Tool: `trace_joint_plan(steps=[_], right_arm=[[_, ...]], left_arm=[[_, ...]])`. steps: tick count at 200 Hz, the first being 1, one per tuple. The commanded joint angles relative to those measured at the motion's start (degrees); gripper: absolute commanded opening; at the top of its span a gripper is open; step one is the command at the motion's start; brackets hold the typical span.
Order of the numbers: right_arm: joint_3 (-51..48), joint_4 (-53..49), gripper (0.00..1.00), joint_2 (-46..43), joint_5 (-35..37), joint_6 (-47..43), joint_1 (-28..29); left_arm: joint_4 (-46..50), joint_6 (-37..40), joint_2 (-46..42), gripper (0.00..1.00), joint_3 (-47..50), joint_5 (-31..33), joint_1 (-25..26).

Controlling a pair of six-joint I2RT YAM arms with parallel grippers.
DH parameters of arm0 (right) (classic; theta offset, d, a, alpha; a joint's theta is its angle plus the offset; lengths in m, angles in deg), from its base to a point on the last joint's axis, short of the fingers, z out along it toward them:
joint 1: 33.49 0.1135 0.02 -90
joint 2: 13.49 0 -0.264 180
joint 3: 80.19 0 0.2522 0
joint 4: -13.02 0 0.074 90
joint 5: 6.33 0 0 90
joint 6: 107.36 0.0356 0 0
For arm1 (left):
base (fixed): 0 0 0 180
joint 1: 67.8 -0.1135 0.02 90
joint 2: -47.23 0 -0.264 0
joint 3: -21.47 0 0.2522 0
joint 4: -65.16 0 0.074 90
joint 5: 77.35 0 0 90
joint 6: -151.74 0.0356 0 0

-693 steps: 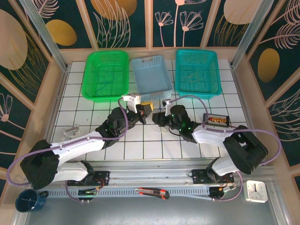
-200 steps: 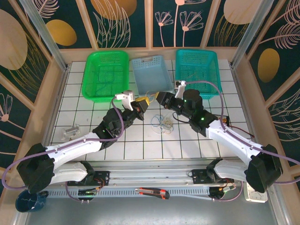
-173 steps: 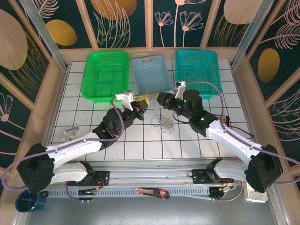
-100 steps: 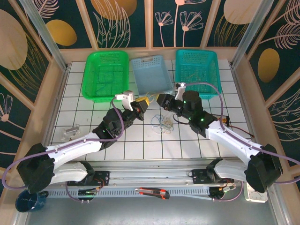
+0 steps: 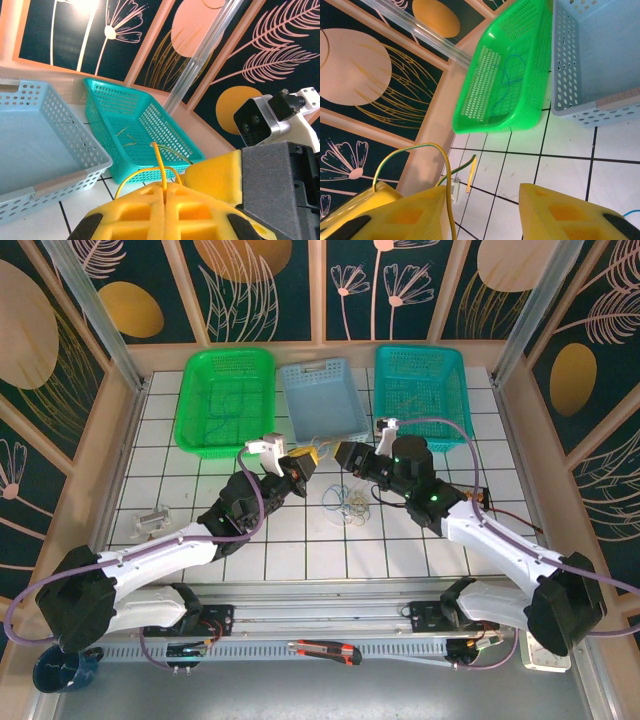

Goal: Untangle the cables

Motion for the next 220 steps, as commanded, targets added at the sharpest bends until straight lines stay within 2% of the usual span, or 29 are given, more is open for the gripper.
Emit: trace_joint_plan(steps=[1, 115, 169, 180, 190, 209, 220], right_arm=[[-0.6, -0.85, 0.42, -1.44, -0.28, -1.17, 0.03], [0.9, -1.02, 0.46, -0.63, -2.58, -2.04, 1.58], [1.25, -1.2, 0.44, -0.7, -2.83, -1.83, 2.12], [1.34, -1.2, 0.41, -0.64, -2.84, -1.85, 2.22], [1.26, -1.28, 0.33, -0.74, -2.84, -1.81, 2.27], [1.76, -2.77, 0.09, -1.11, -1.72, -3.1, 2.2], [2.78, -5.02, 0.0, -1.55, -0.06, -4.61, 1.98]], left_arm=[[-1.99, 0.86, -0.81, 0.0, 0.35, 0.55, -0.06], [-2.09, 0.86, -0.73, 0.0, 0.28, 0.43, -0.1], [-2.09, 0.88, -0.81, 0.0, 0.35, 0.39, -0.07], [-2.09, 0.87, -0.81, 0.0, 0.36, 0.51, -0.11], [-2.09, 0.86, -0.81, 0.0, 0.35, 0.46, -0.06], [-2.05, 0.95, -0.86, 0.0, 0.35, 0.5, -0.06], [-1.85, 1.1, -0.81, 0.0, 0.44, 0.53, -0.09]])
